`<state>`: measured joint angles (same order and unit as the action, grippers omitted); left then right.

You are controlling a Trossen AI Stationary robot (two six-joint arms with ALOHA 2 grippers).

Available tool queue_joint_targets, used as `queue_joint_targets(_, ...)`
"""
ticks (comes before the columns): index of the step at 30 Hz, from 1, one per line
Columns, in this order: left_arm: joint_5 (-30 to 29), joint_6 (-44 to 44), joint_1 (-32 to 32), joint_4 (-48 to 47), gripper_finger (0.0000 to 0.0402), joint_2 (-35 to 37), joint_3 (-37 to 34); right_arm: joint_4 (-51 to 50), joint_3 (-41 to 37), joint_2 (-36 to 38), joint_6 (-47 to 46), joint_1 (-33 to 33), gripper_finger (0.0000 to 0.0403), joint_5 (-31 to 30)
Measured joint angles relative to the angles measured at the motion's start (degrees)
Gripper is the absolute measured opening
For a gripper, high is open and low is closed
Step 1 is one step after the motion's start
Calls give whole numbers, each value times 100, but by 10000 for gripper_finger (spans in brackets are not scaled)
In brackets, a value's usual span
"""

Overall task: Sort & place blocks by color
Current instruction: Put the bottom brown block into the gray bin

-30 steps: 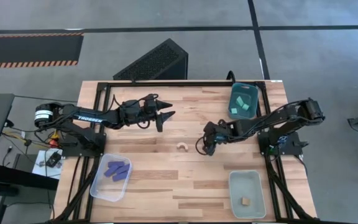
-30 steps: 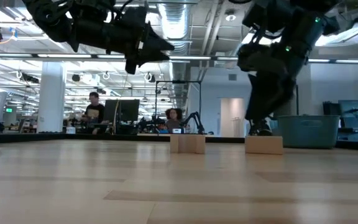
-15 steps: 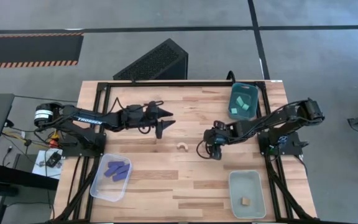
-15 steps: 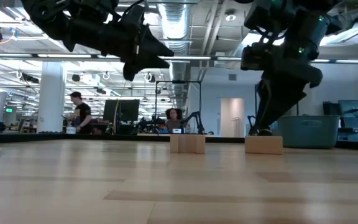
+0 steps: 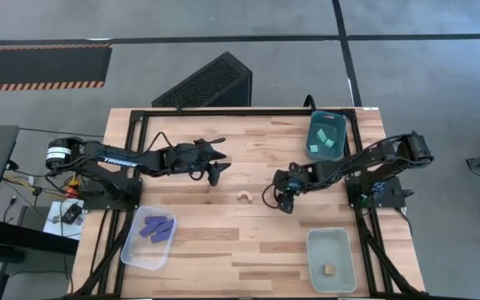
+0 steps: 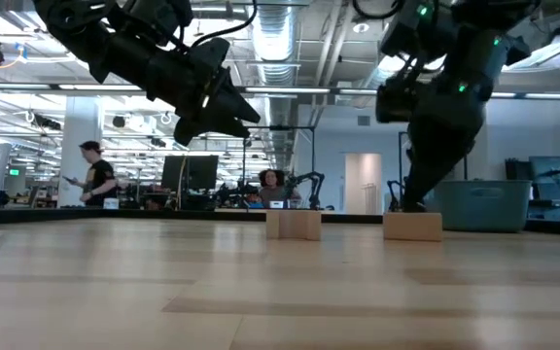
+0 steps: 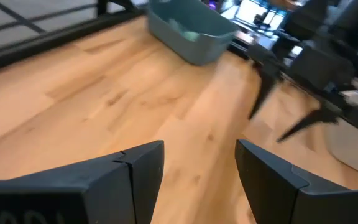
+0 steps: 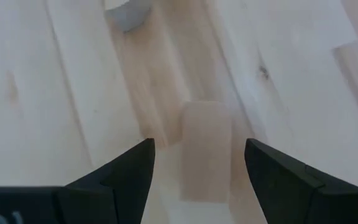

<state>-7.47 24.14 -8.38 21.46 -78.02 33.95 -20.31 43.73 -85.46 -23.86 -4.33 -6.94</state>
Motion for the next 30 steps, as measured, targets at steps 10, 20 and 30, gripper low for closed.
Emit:
queue_joint_targets(10,-135,125,0,-74,187,0,0,178,0,-705,-735,-46,269,-54)
queue_joint_targets(20,-137,1310,0,-195,187,0,2,397,227,-712,-958,-276,123,-303)
queue_joint_targets(30,419,2406,-140,-13,221,0,2,436,877,-124,226,-265,123,-1055)
